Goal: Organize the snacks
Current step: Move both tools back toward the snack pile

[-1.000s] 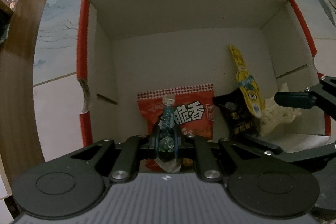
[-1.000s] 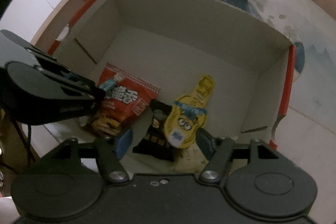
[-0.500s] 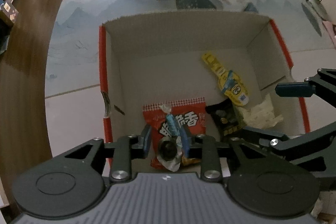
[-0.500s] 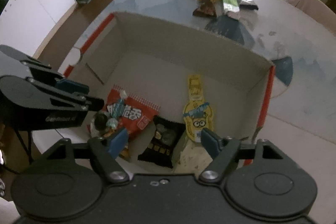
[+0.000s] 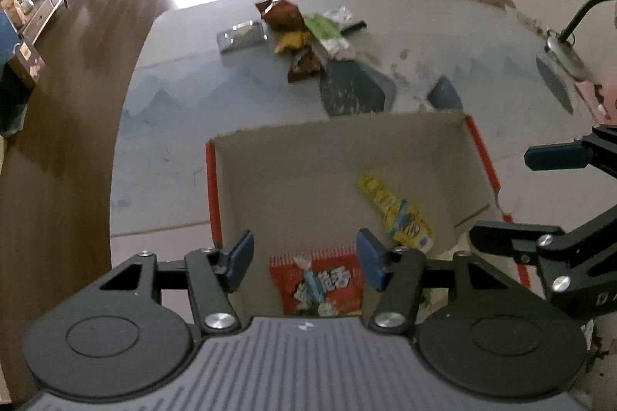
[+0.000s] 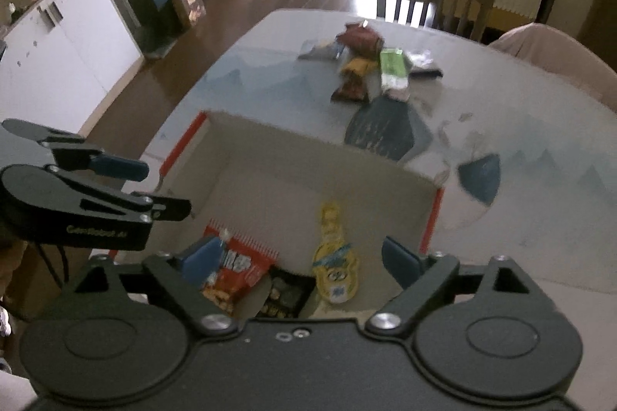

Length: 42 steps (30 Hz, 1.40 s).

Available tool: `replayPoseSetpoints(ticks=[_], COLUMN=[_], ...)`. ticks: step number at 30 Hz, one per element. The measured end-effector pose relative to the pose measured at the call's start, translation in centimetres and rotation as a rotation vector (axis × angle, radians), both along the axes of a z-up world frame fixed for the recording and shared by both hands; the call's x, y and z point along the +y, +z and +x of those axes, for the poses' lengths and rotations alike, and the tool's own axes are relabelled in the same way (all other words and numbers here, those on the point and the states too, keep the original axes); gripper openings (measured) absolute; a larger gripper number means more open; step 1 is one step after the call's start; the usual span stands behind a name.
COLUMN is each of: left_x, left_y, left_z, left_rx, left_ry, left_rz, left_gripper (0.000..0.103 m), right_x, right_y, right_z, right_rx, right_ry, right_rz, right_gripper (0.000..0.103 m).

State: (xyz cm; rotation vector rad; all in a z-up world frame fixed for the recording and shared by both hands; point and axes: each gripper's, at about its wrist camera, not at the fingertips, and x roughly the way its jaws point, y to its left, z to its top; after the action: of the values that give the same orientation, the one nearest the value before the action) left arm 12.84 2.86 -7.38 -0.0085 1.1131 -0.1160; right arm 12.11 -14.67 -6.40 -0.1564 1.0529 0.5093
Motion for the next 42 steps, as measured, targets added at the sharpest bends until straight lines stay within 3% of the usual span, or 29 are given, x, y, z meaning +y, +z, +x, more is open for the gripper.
replayPoseSetpoints(ticks=[8, 15, 22, 35, 42], left_x=[-0.4, -0.5, -0.7, -2.0, -2.4], left_y=[2.2, 3.8, 3.8, 0.8, -2.9], left_z=[2.2, 5.9, 11.8, 23.0, 28.0], left_rx=[-0.055, -0.109, -0.082, 0.034, 0.14], left_ry=[0.01, 0.045, 0.097, 0.157, 0.179], left_rz=[0.01, -0.004, -0.004, 0.012, 0.004], left_gripper=[0.065, 0.081, 0.081, 0.081, 0.081], right_x=[-1.6, -3.0, -4.5, -4.6, -3.8], right_y=[2.3, 3.9, 4.4, 0.7, -4.2], right_z=[2.6, 6.9, 13.8, 26.9, 33.3], right_rx=[-0.059, -0.097, -0.098, -0.037, 0.039], right_ry=[-0.014, -0.028, -0.091, -0.133, -0.148], right_rz=[0.036, 0.072, 0.069, 0.011, -0.009], right_gripper=[0.099, 0.102, 0.102, 0.102, 0.099])
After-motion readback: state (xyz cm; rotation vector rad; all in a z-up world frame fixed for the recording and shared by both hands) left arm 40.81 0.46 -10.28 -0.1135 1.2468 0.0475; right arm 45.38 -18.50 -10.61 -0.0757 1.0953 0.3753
